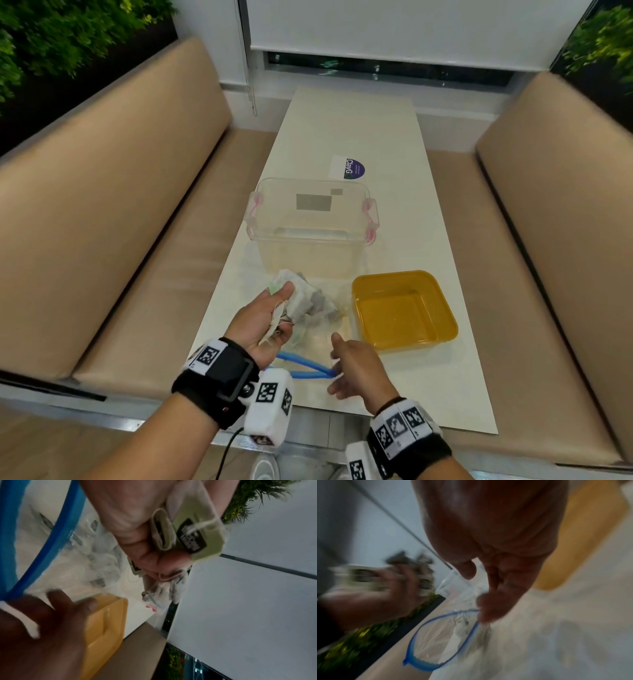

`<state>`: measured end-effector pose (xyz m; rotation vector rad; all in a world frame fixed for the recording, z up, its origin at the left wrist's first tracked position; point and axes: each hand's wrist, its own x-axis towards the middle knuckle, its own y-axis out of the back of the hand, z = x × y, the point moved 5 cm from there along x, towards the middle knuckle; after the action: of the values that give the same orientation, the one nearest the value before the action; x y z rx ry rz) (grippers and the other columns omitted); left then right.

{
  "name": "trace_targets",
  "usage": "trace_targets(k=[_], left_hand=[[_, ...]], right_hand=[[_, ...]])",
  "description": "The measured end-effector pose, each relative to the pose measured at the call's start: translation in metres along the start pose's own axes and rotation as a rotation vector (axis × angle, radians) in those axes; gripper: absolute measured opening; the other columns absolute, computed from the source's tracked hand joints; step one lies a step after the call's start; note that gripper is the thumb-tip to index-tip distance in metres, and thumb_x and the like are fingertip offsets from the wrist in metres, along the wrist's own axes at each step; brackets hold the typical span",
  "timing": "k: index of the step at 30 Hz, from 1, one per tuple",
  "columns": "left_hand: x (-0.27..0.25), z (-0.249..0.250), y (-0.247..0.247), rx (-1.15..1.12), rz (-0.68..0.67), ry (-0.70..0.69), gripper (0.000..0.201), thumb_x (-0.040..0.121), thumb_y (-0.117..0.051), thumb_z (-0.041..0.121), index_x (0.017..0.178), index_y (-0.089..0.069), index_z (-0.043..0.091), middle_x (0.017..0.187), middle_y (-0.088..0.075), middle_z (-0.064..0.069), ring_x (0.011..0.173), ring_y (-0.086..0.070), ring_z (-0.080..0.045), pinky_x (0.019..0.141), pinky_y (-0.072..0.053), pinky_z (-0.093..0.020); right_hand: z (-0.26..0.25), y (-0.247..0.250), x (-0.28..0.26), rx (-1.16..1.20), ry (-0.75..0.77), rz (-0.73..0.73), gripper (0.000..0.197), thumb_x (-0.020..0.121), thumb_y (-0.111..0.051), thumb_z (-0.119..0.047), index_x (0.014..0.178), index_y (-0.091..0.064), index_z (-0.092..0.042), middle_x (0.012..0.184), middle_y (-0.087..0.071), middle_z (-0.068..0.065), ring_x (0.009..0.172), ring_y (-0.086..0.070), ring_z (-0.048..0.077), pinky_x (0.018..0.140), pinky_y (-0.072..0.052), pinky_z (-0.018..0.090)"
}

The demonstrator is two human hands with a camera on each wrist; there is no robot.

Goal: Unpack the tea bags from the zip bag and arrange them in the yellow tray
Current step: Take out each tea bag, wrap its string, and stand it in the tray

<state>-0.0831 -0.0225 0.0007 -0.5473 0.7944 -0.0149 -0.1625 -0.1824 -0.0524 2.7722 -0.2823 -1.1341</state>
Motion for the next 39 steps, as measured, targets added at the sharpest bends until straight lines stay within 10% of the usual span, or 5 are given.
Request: trace_targets(k=[5,16,21,28,39], left_hand=[[0.026,-0.024,0.007,0.036,0.035,-0.007,0.039,0.089,-0.075,0.021,0.126,-0.063,0.014,0.100,-0.065,-0.003,0.061,-0.044,-0.012,0.038,-0.035,-0.016],[0.034,-0.041,-0.003,0.137,-0.040,-0.034,0.036,0.096,-0.066,0.024,0.130,-0.061,0.014,0.090,-0.074,-0.009,0.056,-0.067,-0.017,0.042,-0.046,-0.022],[0.041,-0.043,-0.004,0.011,0.003,0.011,0.037,0.095,-0.061,0.023,0.128,-0.066,0.006,0.107,-0.074,-0.015,0.086,-0.073,-0.026,0.068,-0.058,-0.032],[0.050,-0.044,-0.007,-0.050,0.036,0.034,0.044,0.095,-0.058,0.053,0.118,-0.071,0.017,0.103,-0.077,-0.007,0.096,-0.073,-0.022,0.099,-0.052,-0.039],[0.055,-0.050,-0.003,-0.261,-0.065,0.134,0.048,0.095,-0.061,0.043,0.131,-0.066,0.012,0.126,-0.068,-0.017,0.113,-0.068,-0.033,0.092,-0.055,-0.047]], right_hand=[[-0.037,0.023,-0.016,-0.008,0.507,0.251,0.016,0.091,-0.060,-0.046,0.102,-0.058,-0.035,0.105,-0.061,-0.007,0.090,-0.065,0.013,0.070,-0.060,0.039],[-0.068,-0.015,0.008,-0.138,0.491,0.031,0.048,0.096,-0.059,-0.032,0.141,-0.047,-0.021,0.133,-0.054,-0.010,0.111,-0.049,-0.001,0.082,-0.041,0.004],[-0.070,-0.024,0.016,-0.221,0.537,0.122,0.046,0.095,-0.058,-0.025,0.140,-0.048,-0.022,0.136,-0.055,-0.005,0.124,-0.051,0.009,0.105,-0.042,0.027],[-0.081,-0.035,0.016,-0.346,0.637,0.149,0.045,0.099,-0.049,-0.022,0.144,-0.044,-0.019,0.140,-0.051,-0.001,0.127,-0.048,0.012,0.105,-0.036,0.021],[-0.077,-0.026,0.016,-0.333,0.655,-0.049,0.060,0.100,-0.040,-0.052,0.154,-0.024,-0.032,0.158,-0.027,-0.011,0.144,-0.024,0.002,0.119,-0.026,0.032]])
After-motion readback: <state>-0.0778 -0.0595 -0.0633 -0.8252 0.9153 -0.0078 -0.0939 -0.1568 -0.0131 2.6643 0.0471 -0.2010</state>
